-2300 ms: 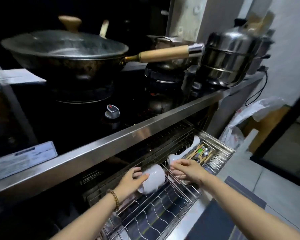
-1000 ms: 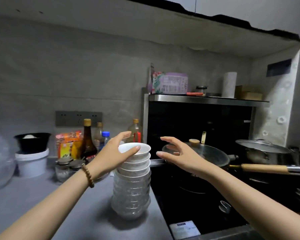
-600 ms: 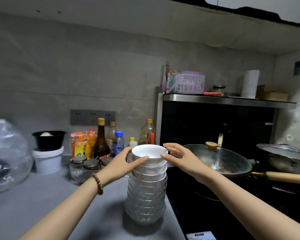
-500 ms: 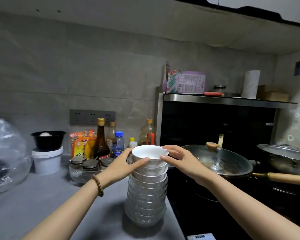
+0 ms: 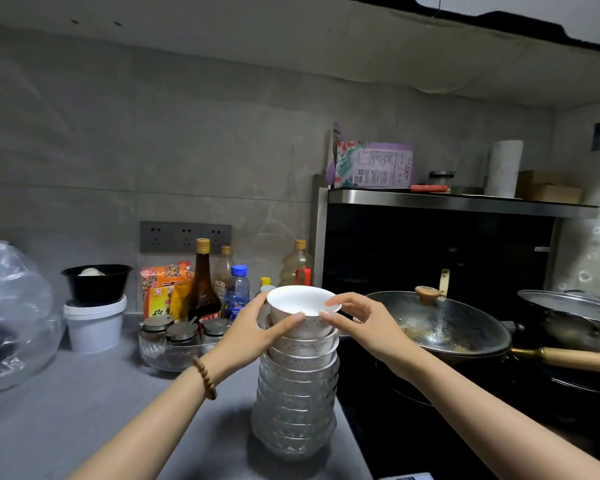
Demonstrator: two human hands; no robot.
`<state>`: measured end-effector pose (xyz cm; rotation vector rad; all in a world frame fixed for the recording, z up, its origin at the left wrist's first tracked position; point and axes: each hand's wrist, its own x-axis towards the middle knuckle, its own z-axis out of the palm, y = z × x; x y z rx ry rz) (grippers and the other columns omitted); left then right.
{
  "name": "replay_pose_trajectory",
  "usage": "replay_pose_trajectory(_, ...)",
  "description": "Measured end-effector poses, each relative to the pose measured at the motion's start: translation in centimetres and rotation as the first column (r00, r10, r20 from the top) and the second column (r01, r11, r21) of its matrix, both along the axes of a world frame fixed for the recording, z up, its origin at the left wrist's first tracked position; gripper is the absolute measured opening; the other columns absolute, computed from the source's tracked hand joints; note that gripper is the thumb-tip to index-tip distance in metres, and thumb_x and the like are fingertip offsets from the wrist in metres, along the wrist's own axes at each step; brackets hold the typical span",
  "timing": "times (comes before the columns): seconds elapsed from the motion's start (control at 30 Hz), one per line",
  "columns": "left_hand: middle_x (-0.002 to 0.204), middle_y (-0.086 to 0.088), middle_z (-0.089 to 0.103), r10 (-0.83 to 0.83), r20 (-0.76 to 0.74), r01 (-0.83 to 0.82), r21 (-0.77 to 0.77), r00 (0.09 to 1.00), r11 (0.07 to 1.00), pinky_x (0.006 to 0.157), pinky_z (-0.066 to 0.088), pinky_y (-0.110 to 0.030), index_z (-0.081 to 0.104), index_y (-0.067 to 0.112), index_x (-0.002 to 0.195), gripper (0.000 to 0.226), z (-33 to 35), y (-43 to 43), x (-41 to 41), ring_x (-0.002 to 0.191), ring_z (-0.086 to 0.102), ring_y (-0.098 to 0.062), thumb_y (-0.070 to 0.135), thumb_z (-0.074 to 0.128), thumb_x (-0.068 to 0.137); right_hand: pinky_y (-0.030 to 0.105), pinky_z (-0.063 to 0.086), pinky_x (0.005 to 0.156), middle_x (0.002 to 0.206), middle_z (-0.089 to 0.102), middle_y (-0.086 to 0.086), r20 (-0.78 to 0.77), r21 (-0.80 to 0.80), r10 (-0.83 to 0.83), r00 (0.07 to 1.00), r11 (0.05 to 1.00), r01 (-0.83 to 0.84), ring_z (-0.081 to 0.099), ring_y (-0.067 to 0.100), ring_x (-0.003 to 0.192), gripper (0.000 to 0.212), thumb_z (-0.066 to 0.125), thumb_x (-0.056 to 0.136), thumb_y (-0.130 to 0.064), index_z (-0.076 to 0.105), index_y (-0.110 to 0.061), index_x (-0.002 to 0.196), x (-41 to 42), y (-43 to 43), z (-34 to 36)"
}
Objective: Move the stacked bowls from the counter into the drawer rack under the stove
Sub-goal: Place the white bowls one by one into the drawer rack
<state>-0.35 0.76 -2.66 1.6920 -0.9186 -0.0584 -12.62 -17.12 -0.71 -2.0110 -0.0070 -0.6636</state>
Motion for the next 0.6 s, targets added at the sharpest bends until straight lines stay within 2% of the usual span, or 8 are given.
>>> replay_pose_trajectory(0.07,0.139,0.007,0.043,0.027,0.026,-0.027,-0.005,0.999,1.0,0.099,0.048,-0.043,0.043,0.043,0.13,0.09,0.5,-0.1,-0.1,0.128,0.042,-0.018,0.08,0.064,0.051,0.041,0.039,0.109,0.104,0.073,-0.01,0.04,0.024,0.017,0.999,1.0,-0.018,0.063,0.007,0.11,0.034,0.075,0.067,-0.05,0.07,-0.025,0.091,-0.1,0.2,0.5)
replay_pose_trajectory(0.13,0.14,0.003,0.037,0.075,0.072,-0.074,-0.023,0.995,0.997,0.105,0.04,-0.05,0.042,0.04,0.131,0.093,1.4,-0.2,-0.8,0.132,0.035,-0.02,0.082,0.061,0.051,0.04,0.041,0.107,0.1,0.074,-0.009,0.077,0.04,0.019,0.997,0.999,-0.022,0.065,0.008,0.106,0.041,0.074,0.063,-0.056,0.07,-0.023,0.087,-0.4,0.3,1.1)
replay_pose_trajectory(0.2,0.136,0.004,0.037,0.079,0.101,-0.073,-0.065,0.992,0.995,0.103,0.043,-0.043,0.043,0.042,0.128,0.087,2.5,-0.5,-1.8,0.129,0.037,-0.017,0.082,0.06,0.053,0.03,0.048,0.093,0.091,0.076,-0.008,0.121,0.056,0.019,0.992,0.998,-0.026,0.068,0.004,0.094,0.04,0.075,0.063,-0.054,0.069,-0.02,0.081,-1.1,0.3,1.8)
replay_pose_trajectory(0.27,0.13,0.005,0.045,-0.006,0.092,0.017,-0.118,0.996,0.993,0.083,0.051,-0.019,0.046,0.044,0.12,0.072,3.7,-0.9,-3.0,0.116,0.049,-0.006,0.077,0.063,0.058,0.013,0.048,0.072,0.078,0.075,-0.01,0.172,0.078,0.004,0.985,0.997,-0.017,0.068,-0.003,0.075,0.036,0.075,0.065,-0.047,0.07,-0.014,0.079,-2.2,0.3,2.5)
replay_pose_trajectory(0.33,0.116,0.011,0.056,-0.115,0.079,0.127,-0.168,0.99,0.978,0.067,0.048,-0.007,0.048,0.046,0.109,0.054,4.5,-1.7,-4.5,0.099,0.058,0.005,0.068,0.065,0.063,0.007,0.045,0.059,0.069,0.074,-0.007,0.225,0.108,-0.029,0.974,0.994,0.004,0.065,-0.004,0.062,0.036,0.075,0.067,-0.04,0.07,-0.006,0.079,-3.6,0.0,3.2)
replay_pose_trajectory(0.43,0.107,0.01,0.064,-0.227,0.043,0.23,-0.268,0.973,0.935,0.071,0.048,-0.009,0.051,0.033,0.112,0.052,4.8,-3.7,-6.5,0.095,0.063,0.002,0.052,0.07,0.067,0.015,0.046,0.056,0.073,0.075,0.01,0.241,0.176,-0.101,0.965,0.983,0.059,0.064,0.011,0.062,0.041,0.073,0.067,-0.044,0.072,-0.005,0.078,-6.4,-0.9,3.9)
replay_pose_trajectory(0.53,0.113,0.005,0.064,-0.323,0.004,0.31,-0.29,0.946,0.906,0.079,0.053,-0.021,0.049,0.031,0.121,0.064,4.5,-6.4,-9.0,0.103,0.063,-0.005,0.054,0.074,0.067,0.009,0.048,0.06,0.072,0.076,0.003,0.228,0.196,-0.157,0.961,0.974,0.112,0.071,0.008,0.067,0.052,0.07,0.057,-0.057,0.074,-0.009,0.076,-9.9,-2.4,3.6)
replay_pose_trajectory(0.6,0.118,0.001,0.062,-0.383,-0.056,0.348,-0.309,0.922,0.885,0.08,0.056,-0.03,0.047,0.028,0.128,0.071,4.0,-8.3,-10.9,0.107,0.063,-0.012,0.052,0.076,0.067,0.014,0.051,0.074,0.076,0.077,0.0,0.187,0.203,-0.222,0.957,0.962,0.183,0.072,0.007,0.077,0.059,0.067,0.053,-0.064,0.075,-0.011,0.076,-12.2,-3.6,2.9)
